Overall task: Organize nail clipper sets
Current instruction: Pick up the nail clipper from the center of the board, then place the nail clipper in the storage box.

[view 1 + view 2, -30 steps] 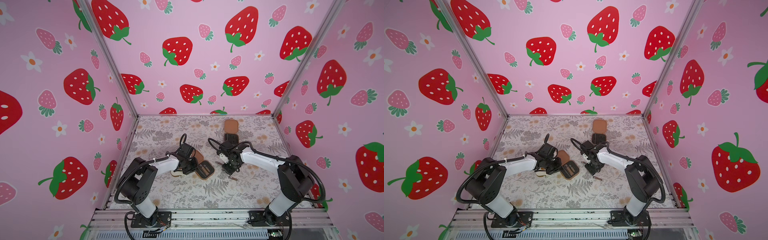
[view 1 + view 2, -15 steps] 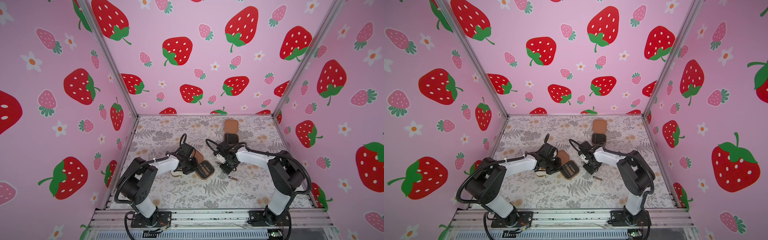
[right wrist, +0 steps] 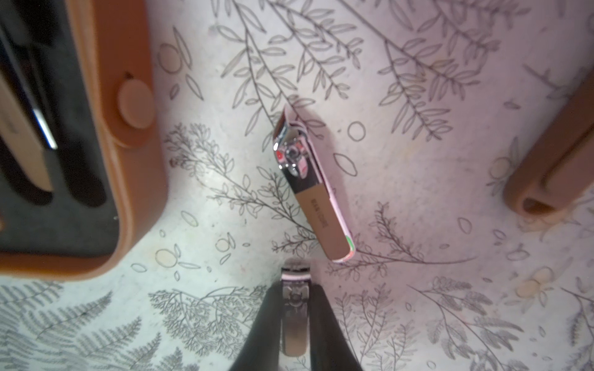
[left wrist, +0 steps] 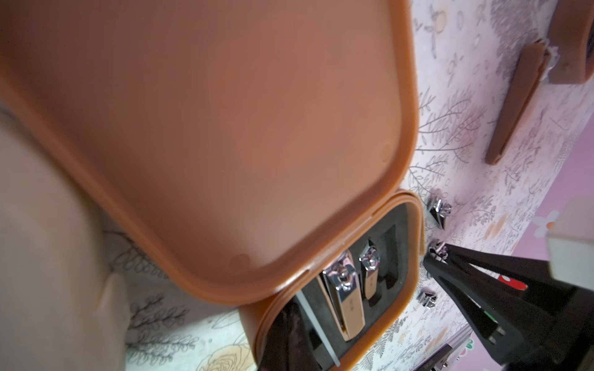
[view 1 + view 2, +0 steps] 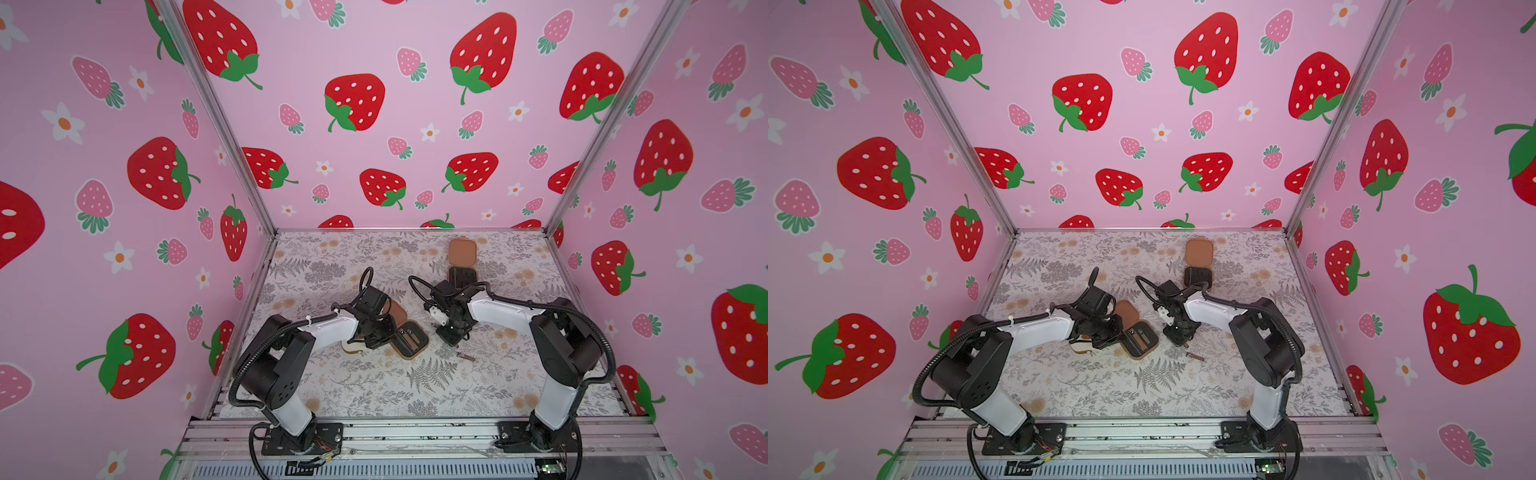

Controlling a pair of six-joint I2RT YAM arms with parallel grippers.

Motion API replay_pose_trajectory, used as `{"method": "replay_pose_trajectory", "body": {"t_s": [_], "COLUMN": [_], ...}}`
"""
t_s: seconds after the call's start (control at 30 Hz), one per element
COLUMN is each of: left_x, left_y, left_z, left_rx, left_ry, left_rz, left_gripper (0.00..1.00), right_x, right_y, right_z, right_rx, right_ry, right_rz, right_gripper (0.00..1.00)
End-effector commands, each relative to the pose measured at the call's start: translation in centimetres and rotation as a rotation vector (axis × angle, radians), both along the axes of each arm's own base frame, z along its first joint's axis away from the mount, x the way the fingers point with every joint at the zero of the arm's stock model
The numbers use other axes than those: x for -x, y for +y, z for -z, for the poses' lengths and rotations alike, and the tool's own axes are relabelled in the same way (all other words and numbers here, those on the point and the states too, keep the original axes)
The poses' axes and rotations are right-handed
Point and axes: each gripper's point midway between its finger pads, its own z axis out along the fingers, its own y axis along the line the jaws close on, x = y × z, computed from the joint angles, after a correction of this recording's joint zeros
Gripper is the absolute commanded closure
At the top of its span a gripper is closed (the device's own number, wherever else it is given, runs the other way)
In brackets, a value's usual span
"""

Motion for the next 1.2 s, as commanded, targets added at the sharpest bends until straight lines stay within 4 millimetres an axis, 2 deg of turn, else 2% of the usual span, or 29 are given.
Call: {"method": "replay_pose_trajectory", "body": {"t_s": [0.0, 0.17, 0.3, 0.43, 0.6, 0.7, 0.93, 1.17], "left_x": [1.0, 0.9, 1.0, 1.0, 1.0, 1.0, 1.0, 1.1], "left_y": [1.6, 1.5, 1.5, 1.5, 1.6, 1.6, 1.5, 1.6], "left_z": [1.7, 1.7, 1.8, 1.8, 1.8, 1.8, 1.9, 1.9], "left_rx": [-0.081, -0.080, -0.079, -0.079, -0.079, -0.079, -0.078, -0.079], "left_ry": [0.061, 0.059, 0.061, 0.061, 0.061, 0.061, 0.062, 0.062], "left_rz": [-0.020, -0.021, -0.021, -0.022, -0.022, -0.022, -0.020, -0.020], "left_gripper": [1.00, 1.00, 1.00, 1.00, 1.00, 1.00, 1.00, 1.00], "right_x": [0.7, 0.4, -0.2, -1.0, -0.7, -0.6, -0.1, 0.1], "right_y": [-0.6, -0.2, 0.7, 2.5, 4.8, 6.6, 9.8, 11.2], "right_z": [0.2, -1.2, -3.3, -5.6, -7.1, -7.4, -6.5, -4.8], "right_rx": [0.023, -0.002, -0.044, -0.105, -0.149, -0.177, -0.195, -0.176], "right_ry": [0.046, 0.024, -0.007, -0.037, -0.022, -0.009, 0.023, 0.052], "right_rz": [0.003, 0.017, 0.033, 0.039, 0.013, -0.003, -0.030, -0.021], "right_gripper": [0.88, 0.92, 0.92, 0.93, 0.92, 0.92, 0.92, 0.92]}}
